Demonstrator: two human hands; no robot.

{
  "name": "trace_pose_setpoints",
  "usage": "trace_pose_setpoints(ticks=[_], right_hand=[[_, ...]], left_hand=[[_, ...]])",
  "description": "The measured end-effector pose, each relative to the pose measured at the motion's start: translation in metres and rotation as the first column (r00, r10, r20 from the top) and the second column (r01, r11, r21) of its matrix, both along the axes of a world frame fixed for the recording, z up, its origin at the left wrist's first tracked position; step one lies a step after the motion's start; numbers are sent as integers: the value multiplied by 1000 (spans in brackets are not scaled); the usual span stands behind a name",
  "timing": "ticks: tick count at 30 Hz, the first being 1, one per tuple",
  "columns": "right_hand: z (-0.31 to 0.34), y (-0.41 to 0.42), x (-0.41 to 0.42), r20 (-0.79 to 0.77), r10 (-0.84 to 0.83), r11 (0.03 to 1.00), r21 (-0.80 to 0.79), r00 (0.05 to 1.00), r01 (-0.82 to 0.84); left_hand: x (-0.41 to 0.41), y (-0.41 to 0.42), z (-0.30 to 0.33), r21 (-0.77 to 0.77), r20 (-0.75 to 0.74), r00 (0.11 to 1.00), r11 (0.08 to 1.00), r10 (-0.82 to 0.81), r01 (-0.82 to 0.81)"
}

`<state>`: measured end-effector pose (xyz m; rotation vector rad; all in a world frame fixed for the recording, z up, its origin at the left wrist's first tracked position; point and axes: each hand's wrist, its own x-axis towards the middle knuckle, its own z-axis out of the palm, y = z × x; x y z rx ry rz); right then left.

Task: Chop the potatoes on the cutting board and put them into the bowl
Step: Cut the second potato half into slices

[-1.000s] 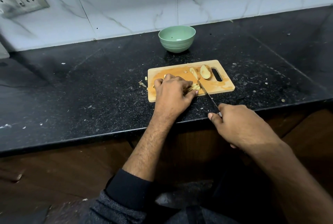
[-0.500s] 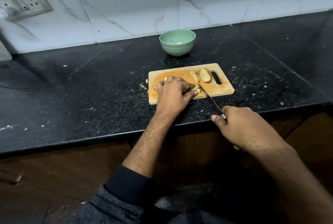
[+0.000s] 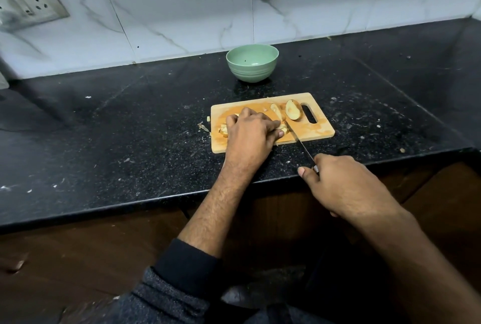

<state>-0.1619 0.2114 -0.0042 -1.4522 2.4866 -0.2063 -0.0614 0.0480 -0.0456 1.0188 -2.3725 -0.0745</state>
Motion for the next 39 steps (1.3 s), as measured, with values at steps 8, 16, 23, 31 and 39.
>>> trace_pose_setpoints(ticks=[8,16,23,31,39], right_hand=[[0,-2,2,-10,-20,1000,-9,1000,20],[5,2,1,65,-32,999,-31,997,34],[10,5,-2,80,-38,999,-28,996,41],[8,1,4,79,-28,999,-29,996,31],[9,1,4,85,-42,998,-33,996,45]], left_hand=[[-2,-3,1,10,31,1000,1000,2,-2],[12,-2,4,280,-267,961,960,66,12],[18,2,8,338,-331,941,940,74,45],[7,1,5,150,-109,994,989,21,-4],[0,1,2,41,13,1000,999,1,-1]])
